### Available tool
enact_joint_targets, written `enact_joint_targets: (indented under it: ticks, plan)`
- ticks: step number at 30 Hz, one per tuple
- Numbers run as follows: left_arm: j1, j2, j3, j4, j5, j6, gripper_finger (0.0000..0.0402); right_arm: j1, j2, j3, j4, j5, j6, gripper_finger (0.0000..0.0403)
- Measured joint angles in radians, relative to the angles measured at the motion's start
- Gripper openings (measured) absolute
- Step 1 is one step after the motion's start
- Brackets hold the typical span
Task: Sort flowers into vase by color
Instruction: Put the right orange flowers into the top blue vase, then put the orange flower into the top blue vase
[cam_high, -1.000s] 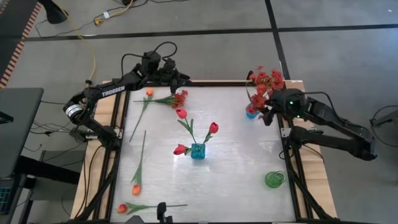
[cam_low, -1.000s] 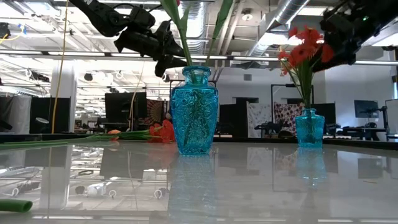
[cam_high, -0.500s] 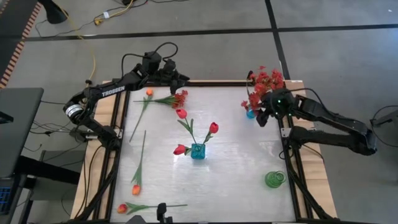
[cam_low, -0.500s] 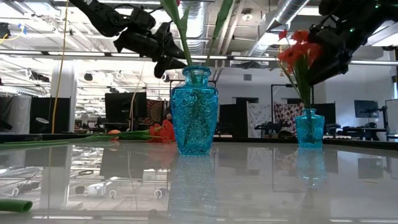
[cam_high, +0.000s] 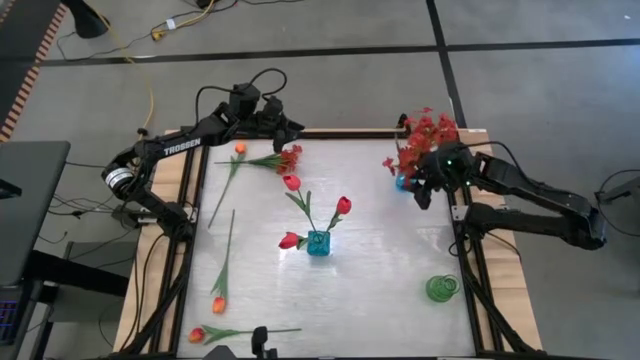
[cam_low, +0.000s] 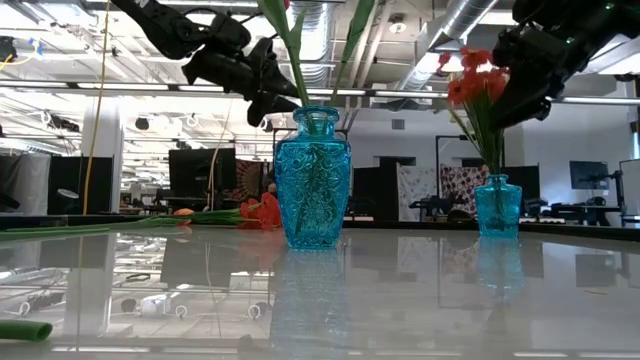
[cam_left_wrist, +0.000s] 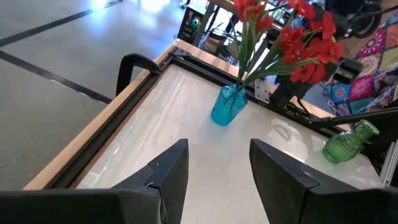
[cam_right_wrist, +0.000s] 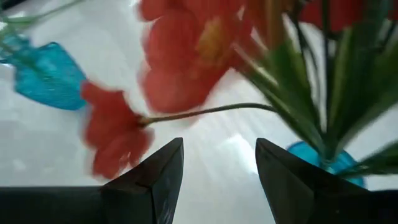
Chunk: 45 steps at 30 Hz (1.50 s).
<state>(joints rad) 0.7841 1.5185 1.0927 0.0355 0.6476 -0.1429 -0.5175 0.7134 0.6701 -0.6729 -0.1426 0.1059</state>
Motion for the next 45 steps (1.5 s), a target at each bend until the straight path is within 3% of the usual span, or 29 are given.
enact_joint_targets:
  ticks: [5, 11, 21, 28, 33, 40, 45]
  plan:
    - [0.000, 0.000, 0.000, -0.040, -0.006, 0.037, 0.0158, 0.000, 0.002, 0.000, 0.004, -0.022, 0.005, 0.0226]
    - [0.000, 0.000, 0.000, -0.134, -0.069, 0.114, 0.0158, 0.000, 0.030, 0.001, 0.000, -0.131, 0.051, 0.0225]
    - [0.000, 0.000, 0.000, -0.327, -0.286, 0.181, 0.0158, 0.001, 0.132, 0.094, -0.168, -0.241, 0.082, 0.0225]
    - [0.002, 0.007, 0.000, -0.558, -0.430, 0.293, 0.0158, 0.000, 0.156, 0.106, -0.160, -0.247, 0.081, 0.0225]
    - [0.019, 0.019, 0.001, -0.685, -0.594, 0.430, 0.0158, 0.000, 0.158, 0.106, -0.158, -0.252, 0.079, 0.0225]
    - [0.085, 0.158, 0.001, -0.818, -0.650, 0.497, 0.0158, 0.001, 0.158, 0.106, -0.157, -0.252, 0.070, 0.0225]
    - [0.078, 0.184, 0.005, -0.838, -0.660, 0.542, 0.0158, 0.001, 0.158, 0.106, -0.157, -0.252, 0.078, 0.0225]
